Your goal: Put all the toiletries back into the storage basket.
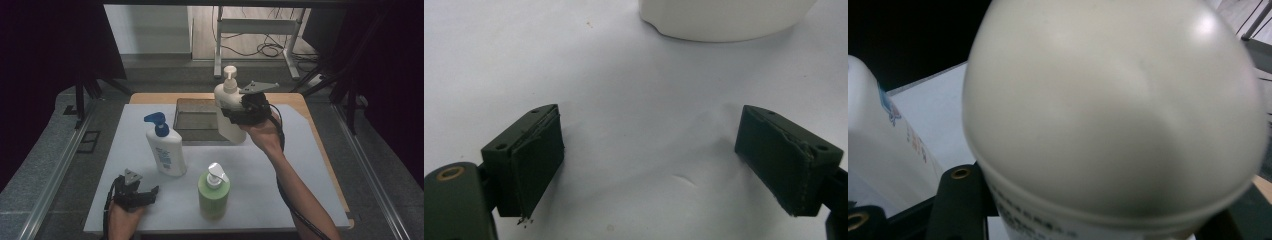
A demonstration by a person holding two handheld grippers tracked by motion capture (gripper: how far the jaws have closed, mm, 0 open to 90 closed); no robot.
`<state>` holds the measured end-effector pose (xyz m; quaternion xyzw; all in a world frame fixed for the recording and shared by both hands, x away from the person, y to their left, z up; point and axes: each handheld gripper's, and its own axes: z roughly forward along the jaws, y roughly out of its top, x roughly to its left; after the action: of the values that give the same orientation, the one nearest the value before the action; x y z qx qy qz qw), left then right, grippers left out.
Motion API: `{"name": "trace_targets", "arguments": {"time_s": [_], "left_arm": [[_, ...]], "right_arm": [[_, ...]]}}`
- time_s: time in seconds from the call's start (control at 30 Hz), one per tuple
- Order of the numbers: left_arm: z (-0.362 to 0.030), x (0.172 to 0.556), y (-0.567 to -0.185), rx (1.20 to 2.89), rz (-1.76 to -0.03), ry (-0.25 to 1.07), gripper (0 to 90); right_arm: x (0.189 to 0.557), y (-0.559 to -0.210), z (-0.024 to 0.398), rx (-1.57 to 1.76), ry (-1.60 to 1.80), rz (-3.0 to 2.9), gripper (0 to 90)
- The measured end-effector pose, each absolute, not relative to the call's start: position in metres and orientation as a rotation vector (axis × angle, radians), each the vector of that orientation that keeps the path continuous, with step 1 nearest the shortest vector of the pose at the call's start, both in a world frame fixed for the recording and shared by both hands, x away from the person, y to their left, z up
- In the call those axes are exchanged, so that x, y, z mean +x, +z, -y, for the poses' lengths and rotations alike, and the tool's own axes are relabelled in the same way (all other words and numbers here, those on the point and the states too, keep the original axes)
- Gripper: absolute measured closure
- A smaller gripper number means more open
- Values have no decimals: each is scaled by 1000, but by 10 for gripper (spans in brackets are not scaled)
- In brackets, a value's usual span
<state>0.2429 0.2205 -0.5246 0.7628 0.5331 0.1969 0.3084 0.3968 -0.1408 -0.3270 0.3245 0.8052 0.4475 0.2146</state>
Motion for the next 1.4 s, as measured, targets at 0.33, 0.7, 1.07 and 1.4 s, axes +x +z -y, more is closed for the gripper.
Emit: {"name": "trace_targets", "arguments": {"time_s": [0.33,0.7,1.07,1.4], "left_arm": [[-220,243,-525,2016,-1409,520,115],[-220,243,-525,2017,-1409,520,115],[-220,243,-524,2017,-1410,520,115],[-220,243,-524,2017,-1410,520,115]], "right_arm": [[410,-330,122,898,1232,-2223,393],[424,-331,99,882,1245,-2222,393],[438,-332,74,877,1264,-2219,393],[450,-337,58,885,1272,-2212,393]]}}
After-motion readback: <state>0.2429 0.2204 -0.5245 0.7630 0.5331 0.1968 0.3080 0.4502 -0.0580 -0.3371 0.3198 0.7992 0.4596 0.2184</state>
